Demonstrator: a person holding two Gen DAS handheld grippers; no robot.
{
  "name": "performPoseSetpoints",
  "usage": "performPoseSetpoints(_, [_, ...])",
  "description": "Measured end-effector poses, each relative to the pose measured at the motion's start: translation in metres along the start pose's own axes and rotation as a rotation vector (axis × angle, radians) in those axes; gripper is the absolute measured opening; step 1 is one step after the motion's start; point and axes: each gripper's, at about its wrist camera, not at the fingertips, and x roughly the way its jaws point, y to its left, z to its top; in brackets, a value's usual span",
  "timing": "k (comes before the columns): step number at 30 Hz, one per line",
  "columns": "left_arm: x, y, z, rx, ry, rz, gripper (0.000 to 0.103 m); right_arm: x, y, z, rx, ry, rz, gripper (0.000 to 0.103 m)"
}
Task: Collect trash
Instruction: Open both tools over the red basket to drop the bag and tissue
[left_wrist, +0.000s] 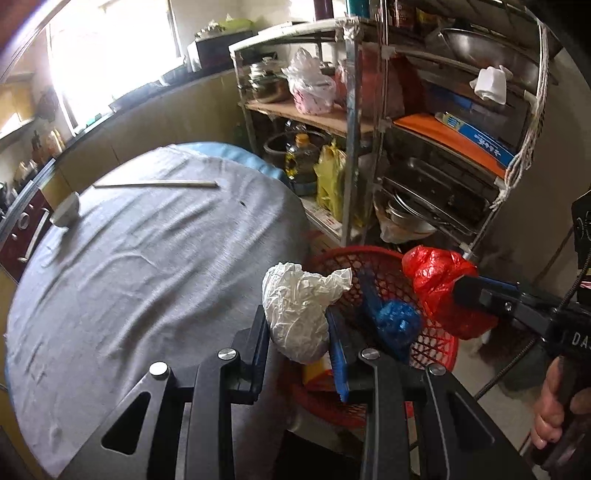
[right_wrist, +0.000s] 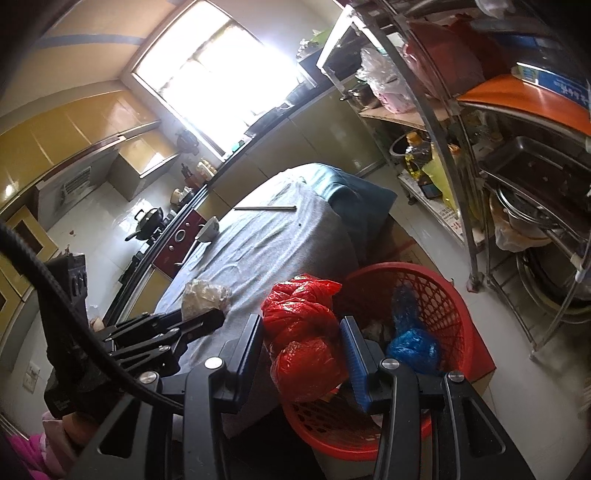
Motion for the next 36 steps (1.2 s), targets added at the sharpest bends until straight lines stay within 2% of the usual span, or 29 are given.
performPoseSetpoints(6, [0.012, -0.004, -0.006, -0.013, 0.040, -0.048, 0.031, -0.002, -0.019, -0.004, 0.052, 0.004, -0.023, 0.046])
performPoseSetpoints(23, [0.015, -0.021, -0.008, 0.053, 0.047, -0.021, 0.032, -0.003, -0.028, -0.004, 0.084, -0.007, -0.009, 0.047])
performPoseSetpoints(29, [0.015, -0.020, -0.010, 0.060, 0.041, 0.022, 0.033, -0.002, -0.031, -0.003, 0.101, 0.001, -0.004, 0.047])
performPoseSetpoints(33, [0.014, -0.020, -0.010, 0.062, 0.040, 0.022, 0.035, 0.000, -0.032, -0.003, 0.107, 0.000, -0.005, 0.047])
performPoseSetpoints(36, [0.011, -0.023, -0.010, 0.070, 0.028, 0.019, 0.044, 0.000, -0.032, -0.003, 0.105, 0.001, -0.007, 0.047])
